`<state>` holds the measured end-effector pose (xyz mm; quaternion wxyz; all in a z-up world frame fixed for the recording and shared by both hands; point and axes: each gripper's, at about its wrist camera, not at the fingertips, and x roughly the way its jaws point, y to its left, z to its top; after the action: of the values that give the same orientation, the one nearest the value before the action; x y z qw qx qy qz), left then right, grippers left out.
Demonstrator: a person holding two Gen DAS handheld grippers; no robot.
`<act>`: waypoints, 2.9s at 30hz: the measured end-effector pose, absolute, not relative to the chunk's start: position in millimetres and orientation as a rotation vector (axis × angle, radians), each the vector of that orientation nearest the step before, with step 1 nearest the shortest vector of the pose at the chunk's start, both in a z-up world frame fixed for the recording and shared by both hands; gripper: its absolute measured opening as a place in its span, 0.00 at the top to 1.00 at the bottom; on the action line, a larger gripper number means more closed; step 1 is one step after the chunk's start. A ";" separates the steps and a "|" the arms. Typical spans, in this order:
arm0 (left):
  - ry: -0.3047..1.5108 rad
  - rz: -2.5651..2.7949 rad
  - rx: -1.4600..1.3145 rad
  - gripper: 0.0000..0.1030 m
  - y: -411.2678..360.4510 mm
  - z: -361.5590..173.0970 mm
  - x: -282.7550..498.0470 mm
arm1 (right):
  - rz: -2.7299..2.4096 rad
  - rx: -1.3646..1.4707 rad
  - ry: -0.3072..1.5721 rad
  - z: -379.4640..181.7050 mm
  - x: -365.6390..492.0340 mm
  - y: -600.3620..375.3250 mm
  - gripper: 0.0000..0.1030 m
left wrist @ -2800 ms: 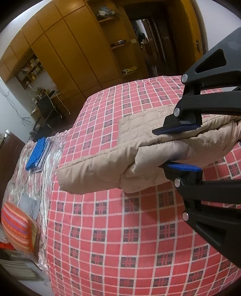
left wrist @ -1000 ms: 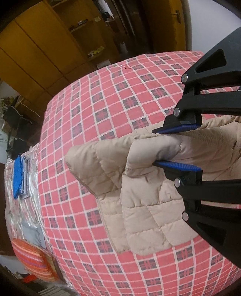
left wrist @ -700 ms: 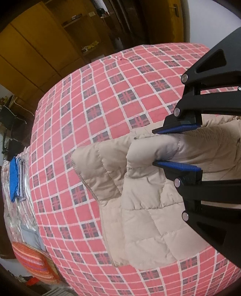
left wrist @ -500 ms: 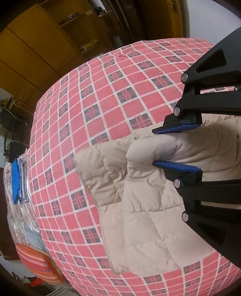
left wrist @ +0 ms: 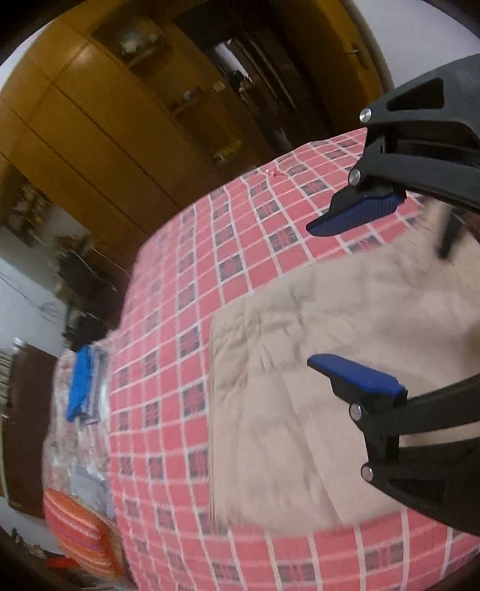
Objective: Fold large clothes
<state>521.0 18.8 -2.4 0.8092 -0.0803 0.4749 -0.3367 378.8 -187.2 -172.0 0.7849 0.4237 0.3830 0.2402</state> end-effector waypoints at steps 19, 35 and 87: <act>0.923 -0.885 -0.248 0.35 89.9 -16.8 430.5 | 0.599 0.909 0.973 -131.2 462.1 -217.2 0.87; 1.040 -0.876 -0.208 0.35 55.1 -53.5 434.9 | 0.497 0.921 0.891 -162.6 438.8 -253.6 0.58; 1.035 -0.843 -0.446 0.32 72.9 -34.1 539.2 | 0.360 0.592 0.954 -137.6 517.7 -223.8 0.97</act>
<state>539.2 72.9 -34.1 0.7624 -0.2051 0.4758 -0.3876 517.7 -223.8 -137.6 0.8312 0.2790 0.4500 0.1697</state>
